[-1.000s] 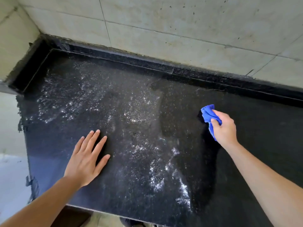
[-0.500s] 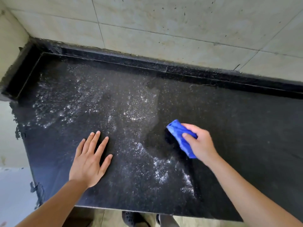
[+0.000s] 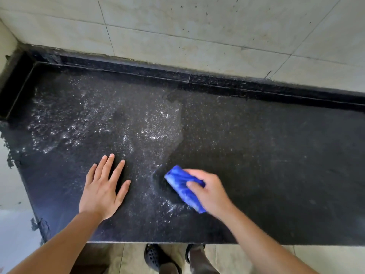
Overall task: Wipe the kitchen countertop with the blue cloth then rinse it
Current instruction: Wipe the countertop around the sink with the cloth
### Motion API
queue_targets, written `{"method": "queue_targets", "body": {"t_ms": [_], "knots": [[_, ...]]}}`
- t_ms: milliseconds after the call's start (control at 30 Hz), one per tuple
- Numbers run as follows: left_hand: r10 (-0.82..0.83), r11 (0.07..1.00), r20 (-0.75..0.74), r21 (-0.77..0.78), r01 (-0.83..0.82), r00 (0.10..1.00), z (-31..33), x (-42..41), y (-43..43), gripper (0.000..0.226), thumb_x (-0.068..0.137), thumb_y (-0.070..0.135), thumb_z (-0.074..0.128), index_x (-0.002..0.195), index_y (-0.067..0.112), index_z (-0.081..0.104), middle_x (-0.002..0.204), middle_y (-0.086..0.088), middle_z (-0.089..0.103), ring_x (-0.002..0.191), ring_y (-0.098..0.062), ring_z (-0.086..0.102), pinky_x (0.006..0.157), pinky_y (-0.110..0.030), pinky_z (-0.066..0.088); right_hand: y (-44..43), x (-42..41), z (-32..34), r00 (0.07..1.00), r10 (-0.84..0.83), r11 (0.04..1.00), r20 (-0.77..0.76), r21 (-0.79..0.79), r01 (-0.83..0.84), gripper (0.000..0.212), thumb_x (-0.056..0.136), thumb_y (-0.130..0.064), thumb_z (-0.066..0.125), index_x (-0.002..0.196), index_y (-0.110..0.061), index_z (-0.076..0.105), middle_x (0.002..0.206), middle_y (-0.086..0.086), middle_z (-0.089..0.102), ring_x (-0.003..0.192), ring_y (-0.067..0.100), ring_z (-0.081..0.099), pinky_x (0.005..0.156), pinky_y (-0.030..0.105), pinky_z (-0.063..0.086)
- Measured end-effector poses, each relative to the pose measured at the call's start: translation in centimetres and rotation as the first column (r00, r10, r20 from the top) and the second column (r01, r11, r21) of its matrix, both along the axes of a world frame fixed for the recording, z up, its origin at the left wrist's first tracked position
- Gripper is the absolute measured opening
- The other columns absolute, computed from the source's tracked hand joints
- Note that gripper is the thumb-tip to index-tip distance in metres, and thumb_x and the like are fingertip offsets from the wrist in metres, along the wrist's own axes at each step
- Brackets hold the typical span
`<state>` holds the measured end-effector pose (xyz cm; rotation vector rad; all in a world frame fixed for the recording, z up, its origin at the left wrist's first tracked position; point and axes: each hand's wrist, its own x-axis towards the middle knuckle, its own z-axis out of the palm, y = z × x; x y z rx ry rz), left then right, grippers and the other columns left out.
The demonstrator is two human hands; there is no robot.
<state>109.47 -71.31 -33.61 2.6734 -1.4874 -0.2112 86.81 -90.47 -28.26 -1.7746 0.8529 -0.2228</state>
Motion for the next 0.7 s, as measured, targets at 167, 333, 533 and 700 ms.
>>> {"method": "queue_targets", "body": {"t_ms": [167,333,533,700], "knots": [[0.003,1.000,0.012,-0.009,-0.003,1.000,-0.3,0.0,0.1,0.066,0.095,0.052,0.026,0.144,0.011,0.043,0.153,-0.019,0.032,0.144,-0.035,0.025,0.117,-0.051,0.018,-5.5,-5.4,-1.9,0.883,-0.430,0.853,-0.186,-0.405,0.330,0.033,0.087,-0.003,0.049,0.114,-0.012,0.066,0.118,0.005,0.063,0.104,0.019,0.057,0.086,0.009,0.039],[0.000,1.000,0.014,-0.016,0.001,1.000,-0.5,0.0,0.1,0.066,0.095,0.053,0.026,0.145,0.012,0.043,0.153,-0.019,0.032,0.144,-0.035,0.025,0.118,-0.050,0.016,2.9,-0.5,-4.7,0.970,-0.201,0.841,-0.140,-0.533,0.097,0.039,0.082,-0.013,0.046,0.116,-0.012,0.066,0.118,0.003,0.062,0.103,0.025,0.053,0.093,0.029,0.038],[0.024,0.998,-0.028,-0.054,-0.026,0.999,0.1,-0.4,2.4,0.067,0.094,0.053,0.028,0.138,0.008,0.050,0.150,-0.020,0.037,0.143,-0.035,0.028,0.117,-0.048,0.018,-1.6,-2.7,0.0,0.997,-0.040,0.997,-0.060,-0.071,0.036,0.039,0.084,0.006,0.056,0.110,-0.020,0.069,0.107,-0.006,0.069,0.096,-0.002,0.062,0.089,0.016,0.045],[0.109,0.993,0.010,-0.049,-0.108,0.994,0.0,-0.7,8.1,0.069,0.094,0.054,0.026,0.142,0.010,0.046,0.152,-0.020,0.034,0.143,-0.037,0.025,0.116,-0.052,0.017,-3.7,-13.6,-1.2,0.853,-0.467,0.852,-0.234,-0.379,0.362,0.036,0.087,-0.017,0.049,0.120,-0.012,0.063,0.121,0.003,0.062,0.112,0.025,0.057,0.091,0.025,0.039]]}}
